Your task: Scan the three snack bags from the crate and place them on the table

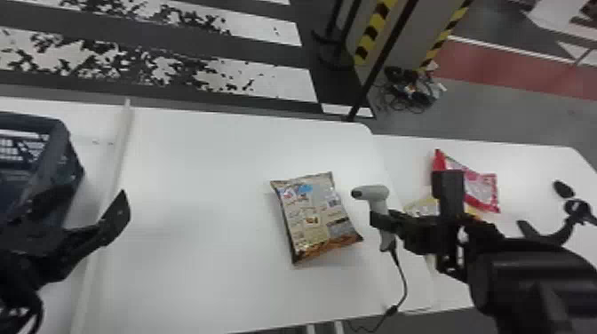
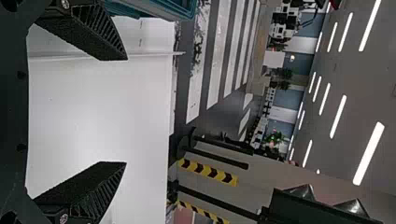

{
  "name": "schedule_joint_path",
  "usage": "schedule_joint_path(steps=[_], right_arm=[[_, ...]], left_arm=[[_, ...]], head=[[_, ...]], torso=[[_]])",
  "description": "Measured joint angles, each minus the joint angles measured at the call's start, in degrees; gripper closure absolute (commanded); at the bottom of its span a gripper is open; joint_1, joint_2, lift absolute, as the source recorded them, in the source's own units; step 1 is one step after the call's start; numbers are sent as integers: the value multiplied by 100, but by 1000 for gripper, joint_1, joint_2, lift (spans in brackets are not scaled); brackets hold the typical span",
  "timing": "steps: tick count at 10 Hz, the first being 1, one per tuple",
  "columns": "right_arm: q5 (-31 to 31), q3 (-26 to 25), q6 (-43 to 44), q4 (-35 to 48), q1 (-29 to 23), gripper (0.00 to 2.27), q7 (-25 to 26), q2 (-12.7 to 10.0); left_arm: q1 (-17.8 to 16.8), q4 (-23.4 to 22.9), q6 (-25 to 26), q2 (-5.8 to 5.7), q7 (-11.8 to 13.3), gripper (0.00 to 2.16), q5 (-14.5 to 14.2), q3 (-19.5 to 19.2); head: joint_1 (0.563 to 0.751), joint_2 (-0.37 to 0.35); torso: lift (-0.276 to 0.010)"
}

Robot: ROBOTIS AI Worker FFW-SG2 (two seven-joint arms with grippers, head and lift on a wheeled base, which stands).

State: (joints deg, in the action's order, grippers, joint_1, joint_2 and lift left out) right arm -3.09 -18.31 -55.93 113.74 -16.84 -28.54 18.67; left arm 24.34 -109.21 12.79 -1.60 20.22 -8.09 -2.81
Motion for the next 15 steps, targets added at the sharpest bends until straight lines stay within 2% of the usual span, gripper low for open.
schedule_joint_path(steps=[3,6,11,15], right_arm=[[-7,50,-383,681,-327,2253,-146,-133],[-7,184,-454,950,-462,2253,-223,-175],[55,349,-519,882,-373,2250,-247,-171],[16,209,-517,858,-342,2253,-244,-162]], left_arm=[[-9,15,0,-5,-1,73,0,0],[-18,31,0,-7,0,73,-9,0],[-33,49,-18,-5,-1,73,-10,0],[-44,48,-4,5,7,73,-9,0]], head=[[695,-257],[695,-227],[695,-210],[695,-222]], torso=[[-62],[-62],[-62],[-62]])
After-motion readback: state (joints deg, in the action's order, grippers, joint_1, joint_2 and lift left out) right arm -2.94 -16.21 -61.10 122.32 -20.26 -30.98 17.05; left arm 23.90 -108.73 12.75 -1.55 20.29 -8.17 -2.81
